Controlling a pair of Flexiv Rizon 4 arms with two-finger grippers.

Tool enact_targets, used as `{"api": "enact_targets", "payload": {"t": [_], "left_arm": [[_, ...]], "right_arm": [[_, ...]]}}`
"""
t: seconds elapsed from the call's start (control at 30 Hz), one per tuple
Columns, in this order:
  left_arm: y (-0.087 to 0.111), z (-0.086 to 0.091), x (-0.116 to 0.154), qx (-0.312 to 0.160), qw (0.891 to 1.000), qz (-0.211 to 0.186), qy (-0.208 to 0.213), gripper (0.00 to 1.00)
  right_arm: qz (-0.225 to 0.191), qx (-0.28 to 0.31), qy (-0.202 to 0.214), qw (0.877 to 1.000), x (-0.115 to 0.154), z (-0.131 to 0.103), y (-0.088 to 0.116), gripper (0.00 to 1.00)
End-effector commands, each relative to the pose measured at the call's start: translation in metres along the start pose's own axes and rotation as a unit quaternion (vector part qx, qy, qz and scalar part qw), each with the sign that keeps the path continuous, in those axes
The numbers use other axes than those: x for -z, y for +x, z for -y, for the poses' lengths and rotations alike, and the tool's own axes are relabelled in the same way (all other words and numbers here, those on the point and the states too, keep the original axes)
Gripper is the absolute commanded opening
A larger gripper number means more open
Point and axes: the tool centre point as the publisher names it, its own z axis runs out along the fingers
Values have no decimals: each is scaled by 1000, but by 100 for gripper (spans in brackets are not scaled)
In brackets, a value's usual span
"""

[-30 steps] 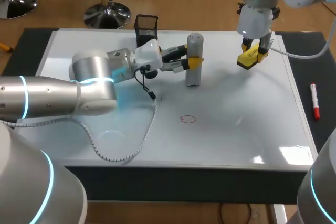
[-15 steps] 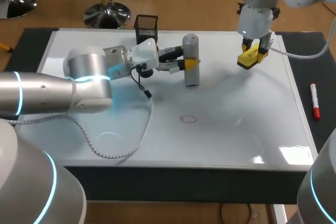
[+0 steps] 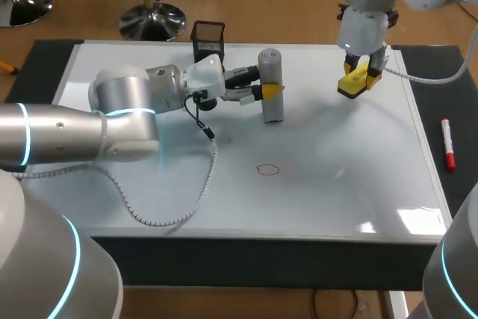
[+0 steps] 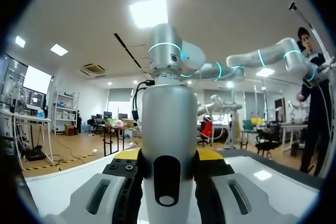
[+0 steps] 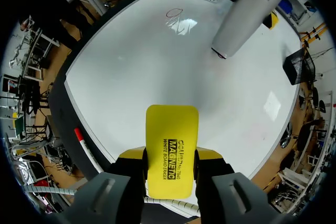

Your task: Pick up the inspection probe, press it on each red-marked spot on the whiteboard one by one, put down the probe, pick up the eraser, and wipe off all the red marks.

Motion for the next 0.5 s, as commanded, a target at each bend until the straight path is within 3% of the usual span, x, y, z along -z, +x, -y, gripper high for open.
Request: {"api": "enact_targets", "payload": {"t": [0.03,0.5], "left_arm": [[0,3,-2,-4,1000,0,4,0],[0,33,-2,-14,999,-3,34,0]], "right_arm": [[0,1,1,1000,1,0,1,0],[0,1,1,1000,1,0,1,0]]}}
